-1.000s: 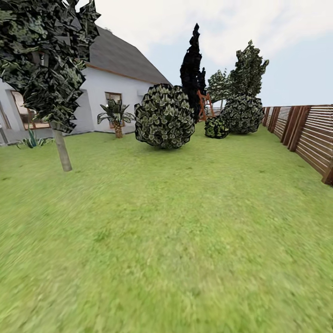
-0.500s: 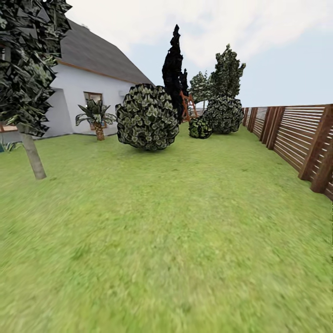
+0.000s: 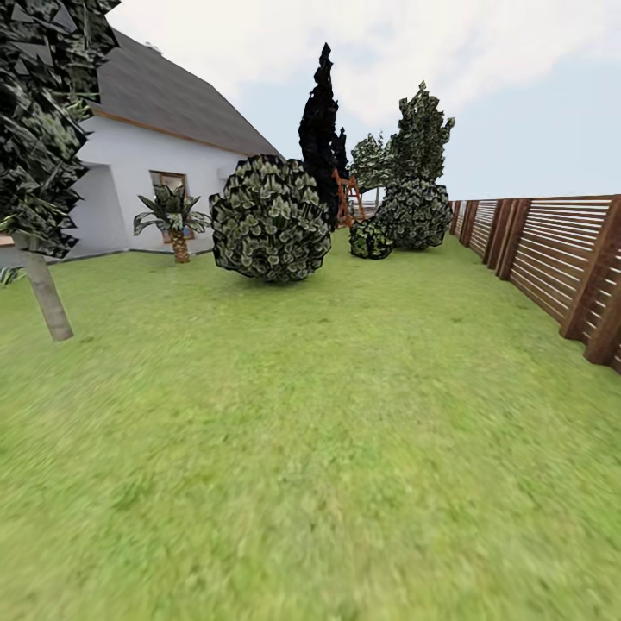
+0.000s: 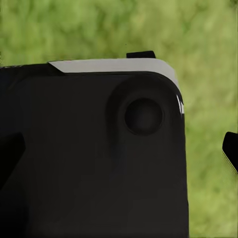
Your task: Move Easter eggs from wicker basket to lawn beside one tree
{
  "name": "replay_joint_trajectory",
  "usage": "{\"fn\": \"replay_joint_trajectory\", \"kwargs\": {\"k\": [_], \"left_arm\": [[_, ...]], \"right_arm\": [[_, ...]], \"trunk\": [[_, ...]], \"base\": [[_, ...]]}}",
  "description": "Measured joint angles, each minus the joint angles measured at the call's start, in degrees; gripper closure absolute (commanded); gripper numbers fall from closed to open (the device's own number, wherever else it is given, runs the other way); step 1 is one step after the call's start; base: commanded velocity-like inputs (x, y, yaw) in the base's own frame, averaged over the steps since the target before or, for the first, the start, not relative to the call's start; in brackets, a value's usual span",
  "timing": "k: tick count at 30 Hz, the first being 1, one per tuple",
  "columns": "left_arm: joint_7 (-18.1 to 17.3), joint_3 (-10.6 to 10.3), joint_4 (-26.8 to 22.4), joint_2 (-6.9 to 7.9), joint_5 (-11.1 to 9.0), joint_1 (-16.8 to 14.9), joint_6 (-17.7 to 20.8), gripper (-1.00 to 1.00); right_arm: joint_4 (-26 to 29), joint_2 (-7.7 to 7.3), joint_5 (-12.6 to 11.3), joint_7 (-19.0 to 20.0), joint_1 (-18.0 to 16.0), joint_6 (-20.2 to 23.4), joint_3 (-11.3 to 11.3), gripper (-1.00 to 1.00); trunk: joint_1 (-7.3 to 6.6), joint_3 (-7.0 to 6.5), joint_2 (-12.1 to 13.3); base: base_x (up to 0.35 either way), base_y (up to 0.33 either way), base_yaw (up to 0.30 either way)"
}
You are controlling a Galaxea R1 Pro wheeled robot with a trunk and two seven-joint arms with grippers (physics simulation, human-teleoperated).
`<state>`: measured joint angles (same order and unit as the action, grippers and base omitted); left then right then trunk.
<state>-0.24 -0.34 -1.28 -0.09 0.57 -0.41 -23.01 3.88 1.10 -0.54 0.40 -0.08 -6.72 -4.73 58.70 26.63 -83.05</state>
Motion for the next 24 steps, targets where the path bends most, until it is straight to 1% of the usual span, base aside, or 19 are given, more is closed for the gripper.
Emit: {"fn": "replay_joint_trajectory", "kwargs": {"k": [24], "left_arm": [[0.0,0.0,0.0,0.00,0.0,0.0,0.0,-1.00]], "right_arm": [[0.1,0.00,0.0,0.0,0.0,0.0,-0.1,-1.00]], "trunk": [[0.00,0.00,0.0]], "base": [[0.307,0.000,0.000]]}}
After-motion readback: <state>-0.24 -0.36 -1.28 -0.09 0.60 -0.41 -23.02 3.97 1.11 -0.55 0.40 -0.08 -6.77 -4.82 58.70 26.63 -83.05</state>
